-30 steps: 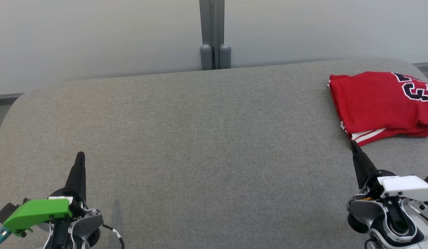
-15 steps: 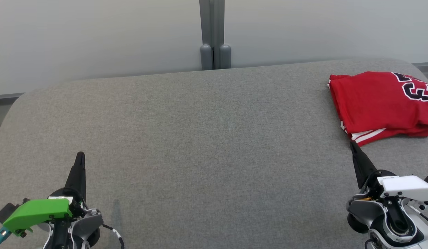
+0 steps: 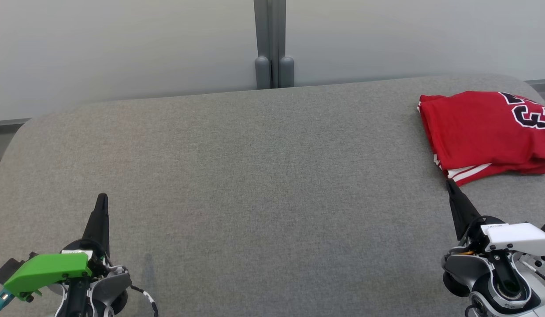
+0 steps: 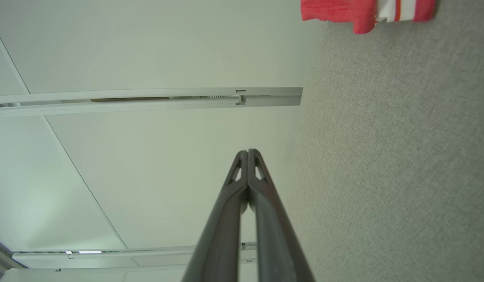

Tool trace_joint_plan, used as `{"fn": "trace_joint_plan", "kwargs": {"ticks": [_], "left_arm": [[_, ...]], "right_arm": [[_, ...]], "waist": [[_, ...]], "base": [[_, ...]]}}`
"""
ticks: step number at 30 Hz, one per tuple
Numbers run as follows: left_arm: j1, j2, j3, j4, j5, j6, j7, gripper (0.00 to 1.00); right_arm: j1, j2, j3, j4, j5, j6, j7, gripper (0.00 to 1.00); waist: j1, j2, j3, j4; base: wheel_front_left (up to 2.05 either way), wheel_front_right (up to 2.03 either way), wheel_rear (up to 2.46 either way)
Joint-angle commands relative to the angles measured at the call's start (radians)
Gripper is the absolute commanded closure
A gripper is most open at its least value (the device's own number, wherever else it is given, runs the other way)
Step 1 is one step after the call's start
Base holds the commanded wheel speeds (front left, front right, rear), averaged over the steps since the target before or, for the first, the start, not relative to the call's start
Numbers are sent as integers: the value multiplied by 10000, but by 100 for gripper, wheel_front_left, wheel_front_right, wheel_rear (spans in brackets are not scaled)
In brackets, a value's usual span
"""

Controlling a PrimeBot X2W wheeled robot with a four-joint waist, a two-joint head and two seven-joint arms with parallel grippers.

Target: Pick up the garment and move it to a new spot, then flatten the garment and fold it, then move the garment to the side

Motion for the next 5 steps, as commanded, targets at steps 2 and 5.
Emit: {"fn": "trace_joint_plan", "kwargs": {"ticks": [2,5], "left_arm": [[-114,0,46,-42,2,-43,49,100],[-114,-1,47,-41,4,-43,52,100]], "right_arm": [[-121,-42,32,-43,97,4,-43,100],[-126,-66,61,-51,117,4,-74,100]], "waist": [[0,0,0,0],[0,0,1,0]], "base": [[0,0,0],[0,0,0]]}}
